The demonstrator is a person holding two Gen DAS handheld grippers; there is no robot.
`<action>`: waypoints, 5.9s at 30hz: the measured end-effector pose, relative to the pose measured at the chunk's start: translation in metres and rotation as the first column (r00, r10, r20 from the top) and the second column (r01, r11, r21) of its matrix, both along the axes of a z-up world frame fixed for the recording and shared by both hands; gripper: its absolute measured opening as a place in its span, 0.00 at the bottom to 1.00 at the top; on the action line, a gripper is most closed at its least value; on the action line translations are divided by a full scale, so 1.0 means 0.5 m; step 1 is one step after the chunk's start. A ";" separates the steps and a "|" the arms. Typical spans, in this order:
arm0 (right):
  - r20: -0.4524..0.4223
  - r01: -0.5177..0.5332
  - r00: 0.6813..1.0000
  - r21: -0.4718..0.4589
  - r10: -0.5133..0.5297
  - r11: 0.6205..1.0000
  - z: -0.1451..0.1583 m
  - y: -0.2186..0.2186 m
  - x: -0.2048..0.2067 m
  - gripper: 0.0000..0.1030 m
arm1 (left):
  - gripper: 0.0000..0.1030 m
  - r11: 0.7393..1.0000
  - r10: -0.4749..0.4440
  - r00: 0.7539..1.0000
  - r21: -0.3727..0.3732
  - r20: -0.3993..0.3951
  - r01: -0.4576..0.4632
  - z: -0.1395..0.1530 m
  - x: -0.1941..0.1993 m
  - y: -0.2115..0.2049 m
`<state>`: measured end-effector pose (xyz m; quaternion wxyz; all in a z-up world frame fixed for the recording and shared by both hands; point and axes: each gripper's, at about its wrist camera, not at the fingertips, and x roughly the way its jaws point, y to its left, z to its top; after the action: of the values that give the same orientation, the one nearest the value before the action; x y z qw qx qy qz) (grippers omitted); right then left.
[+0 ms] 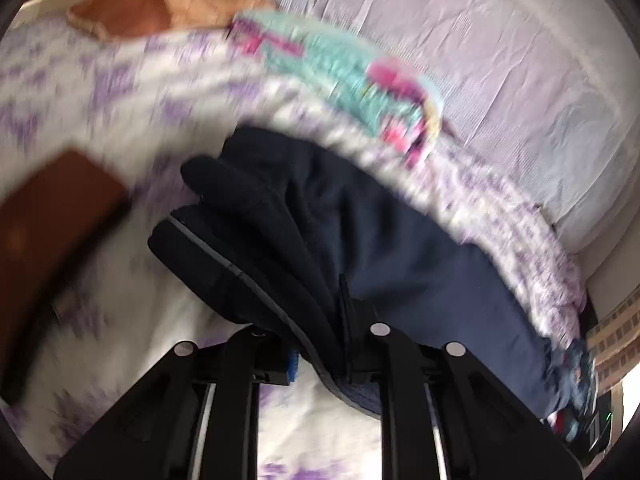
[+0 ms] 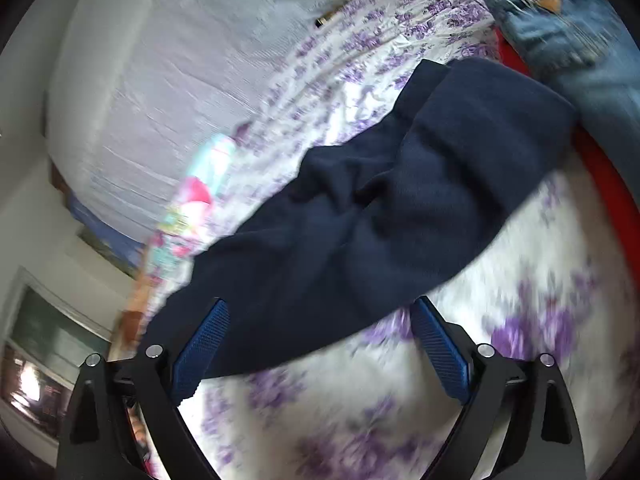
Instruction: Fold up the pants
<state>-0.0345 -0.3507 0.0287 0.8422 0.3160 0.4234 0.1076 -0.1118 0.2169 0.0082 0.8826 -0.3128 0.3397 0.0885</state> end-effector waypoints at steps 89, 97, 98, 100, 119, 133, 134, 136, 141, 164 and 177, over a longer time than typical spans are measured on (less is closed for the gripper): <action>-0.066 -0.054 0.996 -0.032 0.052 0.998 0.081 -0.130 -0.235 0.21 | 0.06 0.958 0.015 0.995 -0.286 0.102 0.015 0.015 -0.140 0.100; 0.076 -0.029 0.997 0.051 0.025 0.998 0.144 -0.149 -0.262 0.02 | 0.06 0.963 -0.005 0.992 -0.268 0.128 0.040 0.040 -0.128 0.095; 0.096 -0.039 0.995 0.066 0.032 0.997 0.160 -0.148 -0.255 0.02 | 0.06 0.960 -0.007 0.990 -0.277 0.143 0.047 0.050 -0.123 0.096; 0.127 -0.054 0.991 0.082 0.043 0.995 0.189 -0.150 -0.235 0.02 | 0.06 0.957 -0.016 0.986 -0.283 0.166 0.063 0.069 -0.107 0.098; -0.017 0.043 0.999 -0.033 -0.044 0.999 0.166 -0.114 0.473 0.02 | 0.00 0.995 0.081 0.988 -0.064 0.129 -0.074 0.149 0.367 0.143; -0.069 0.025 0.997 -0.100 -0.032 0.995 0.006 -0.084 0.514 0.01 | 0.55 0.992 0.020 0.991 -0.124 -0.132 -0.036 0.045 0.317 0.241; -0.067 0.026 0.997 -0.098 -0.032 0.995 0.006 -0.085 0.514 0.01 | 0.60 0.993 0.012 0.989 -0.118 -0.146 -0.030 0.041 0.322 0.242; -0.064 0.028 0.997 -0.089 -0.034 0.996 0.005 -0.088 0.512 0.01 | 0.60 0.991 -0.037 0.981 -0.133 -0.189 0.012 0.013 0.343 0.231; -0.058 0.042 0.997 -0.088 -0.048 0.995 0.013 -0.091 0.498 0.02 | 0.26 0.991 -0.119 0.964 0.033 -0.237 0.131 0.000 0.390 0.170; 0.011 -0.003 1.000 -0.118 0.004 0.993 0.187 -0.067 0.379 0.36 | 0.60 0.979 0.012 1.000 -0.202 0.004 -0.011 0.068 0.245 0.246; -0.031 -0.041 0.999 -0.113 0.037 0.993 0.190 -0.092 -0.139 0.51 | 0.70 0.983 -0.150 0.986 -0.116 -0.075 0.141 0.019 -0.075 0.077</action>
<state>-0.1042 -0.3969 0.1236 0.8502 0.2610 0.4472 0.0953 -0.1492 0.2554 0.0177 0.8530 -0.3316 0.4026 0.0180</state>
